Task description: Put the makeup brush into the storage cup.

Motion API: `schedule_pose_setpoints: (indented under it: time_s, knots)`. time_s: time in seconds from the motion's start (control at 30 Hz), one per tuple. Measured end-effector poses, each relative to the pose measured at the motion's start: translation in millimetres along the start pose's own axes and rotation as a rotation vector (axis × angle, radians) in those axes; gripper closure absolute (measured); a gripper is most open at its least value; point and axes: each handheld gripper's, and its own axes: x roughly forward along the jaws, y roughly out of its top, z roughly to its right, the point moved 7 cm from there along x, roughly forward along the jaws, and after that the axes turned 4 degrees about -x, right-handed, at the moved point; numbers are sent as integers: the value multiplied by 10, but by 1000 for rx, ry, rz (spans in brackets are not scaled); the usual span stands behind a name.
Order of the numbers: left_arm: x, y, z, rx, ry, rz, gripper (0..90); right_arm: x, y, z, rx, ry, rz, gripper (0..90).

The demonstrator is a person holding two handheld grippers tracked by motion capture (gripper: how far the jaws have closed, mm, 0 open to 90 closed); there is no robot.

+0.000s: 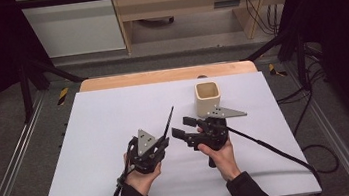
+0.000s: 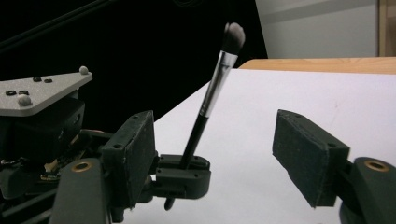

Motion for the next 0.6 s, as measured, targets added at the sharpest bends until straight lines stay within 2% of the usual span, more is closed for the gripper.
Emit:
schedule_pose_setpoints:
  time_s: [0.23,0.37,0.6]
  knots:
    - [-2,-65,75,8,-20,-4,829,42,-54,-15,22,6,-4,373]
    - [-13,-57,106,7,-26,10,829,54,-75,-9,16,0,-8,402]
    - [-27,-63,171,9,-39,12,829,53,-81,-33,6,10,5,501]
